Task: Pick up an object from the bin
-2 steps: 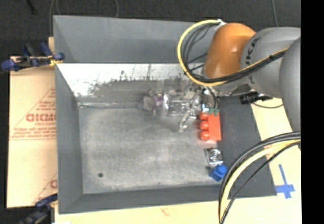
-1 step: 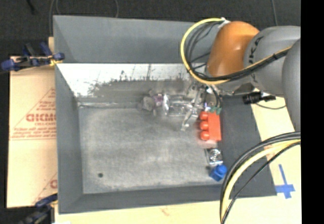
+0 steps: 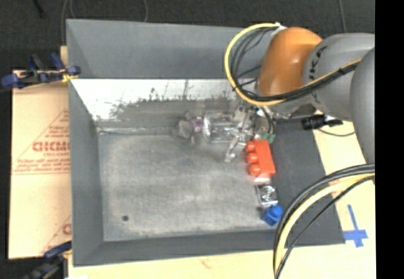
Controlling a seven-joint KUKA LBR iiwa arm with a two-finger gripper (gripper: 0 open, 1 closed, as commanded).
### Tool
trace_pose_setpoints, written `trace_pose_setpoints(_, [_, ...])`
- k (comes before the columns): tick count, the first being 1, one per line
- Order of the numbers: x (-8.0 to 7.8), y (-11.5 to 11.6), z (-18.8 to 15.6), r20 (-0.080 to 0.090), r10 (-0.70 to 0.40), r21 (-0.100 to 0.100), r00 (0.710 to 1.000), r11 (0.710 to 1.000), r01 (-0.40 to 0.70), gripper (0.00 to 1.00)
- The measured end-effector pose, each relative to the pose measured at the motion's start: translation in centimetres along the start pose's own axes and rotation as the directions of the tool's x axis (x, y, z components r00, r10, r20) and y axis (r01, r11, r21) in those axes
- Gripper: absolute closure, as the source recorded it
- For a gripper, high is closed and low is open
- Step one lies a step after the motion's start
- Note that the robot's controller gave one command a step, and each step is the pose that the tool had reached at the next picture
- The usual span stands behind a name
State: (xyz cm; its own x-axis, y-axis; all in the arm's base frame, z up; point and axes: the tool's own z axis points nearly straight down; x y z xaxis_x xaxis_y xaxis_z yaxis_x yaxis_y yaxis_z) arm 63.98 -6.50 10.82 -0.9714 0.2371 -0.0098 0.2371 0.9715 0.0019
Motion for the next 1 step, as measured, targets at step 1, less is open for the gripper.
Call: trace_pose_setpoints(1, [-0.23, 0.0, 0.28, 0.002, 0.041, -0.004, 0.999, 0.999, -0.041, 0.0])
